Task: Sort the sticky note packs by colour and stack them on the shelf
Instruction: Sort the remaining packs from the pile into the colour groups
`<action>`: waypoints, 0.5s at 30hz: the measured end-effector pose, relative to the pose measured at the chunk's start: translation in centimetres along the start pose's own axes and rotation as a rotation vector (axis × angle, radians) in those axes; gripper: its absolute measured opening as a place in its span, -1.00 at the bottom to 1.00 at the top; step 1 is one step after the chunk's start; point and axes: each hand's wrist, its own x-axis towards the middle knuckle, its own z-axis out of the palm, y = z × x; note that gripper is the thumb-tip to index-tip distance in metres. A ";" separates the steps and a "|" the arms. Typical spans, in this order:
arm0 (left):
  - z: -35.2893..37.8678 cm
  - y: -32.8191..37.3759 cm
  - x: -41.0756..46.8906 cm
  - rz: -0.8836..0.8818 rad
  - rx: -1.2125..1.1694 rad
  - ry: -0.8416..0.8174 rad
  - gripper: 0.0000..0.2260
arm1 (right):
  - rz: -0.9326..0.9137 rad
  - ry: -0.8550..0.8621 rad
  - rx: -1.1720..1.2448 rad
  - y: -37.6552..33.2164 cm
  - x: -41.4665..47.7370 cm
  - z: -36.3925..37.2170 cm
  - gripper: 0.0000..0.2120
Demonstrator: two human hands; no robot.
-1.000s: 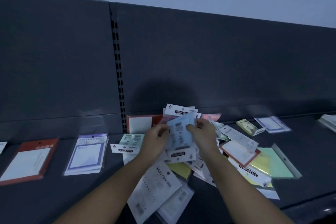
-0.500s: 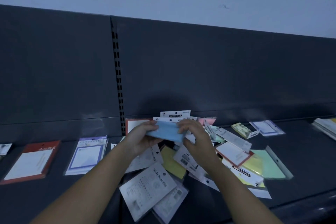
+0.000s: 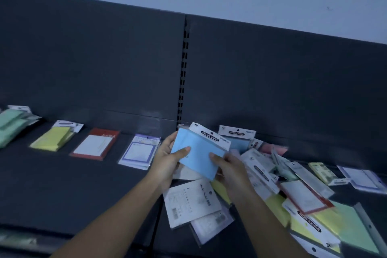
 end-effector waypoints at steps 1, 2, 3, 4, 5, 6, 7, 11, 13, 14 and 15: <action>-0.6 0.3 -0.4 0.015 -0.007 0.016 -0.64 | -0.013 -0.015 -0.012 0.1 0.2 0.6 -0.83; -1.2 0.7 -0.9 0.025 -0.016 0.037 -0.69 | -0.020 -0.028 -0.021 0.3 0.3 1.2 -0.83; -2.0 1.2 -1.3 0.031 -0.016 0.070 -0.74 | -0.019 -0.043 -0.033 0.4 0.4 1.9 -0.82; -2.8 1.7 -1.9 0.035 -0.008 0.112 -0.78 | -0.013 -0.060 -0.048 0.5 0.4 2.7 -0.83; -3.9 2.3 -2.3 0.041 0.012 0.158 -0.80 | -0.005 -0.073 -0.062 0.8 0.3 3.6 -0.85; -5.0 2.9 -2.8 0.051 0.038 0.198 -0.81 | 0.005 -0.084 -0.076 1.2 0.2 4.5 -0.86; -6.2 3.5 -3.1 0.061 0.062 0.232 -0.82 | 0.012 -0.090 -0.092 1.5 0.1 5.6 -0.85; -11.2 5.6 -4.7 0.077 0.040 0.335 -0.85 | 0.003 -0.128 -0.133 2.5 -0.8 9.8 -0.83; -13.9 6.7 -5.7 0.092 0.028 0.375 -0.86 | -0.015 -0.176 -0.144 2.9 -1.4 12.4 -0.90; -15.3 7.3 -6.3 0.099 0.025 0.389 -0.86 | -0.023 -0.198 -0.154 3.2 -1.9 14.0 -0.92; -16.8 8.0 -7.0 0.107 0.025 0.397 -0.87 | -0.028 -0.220 -0.156 3.6 -2.4 15.8 -0.92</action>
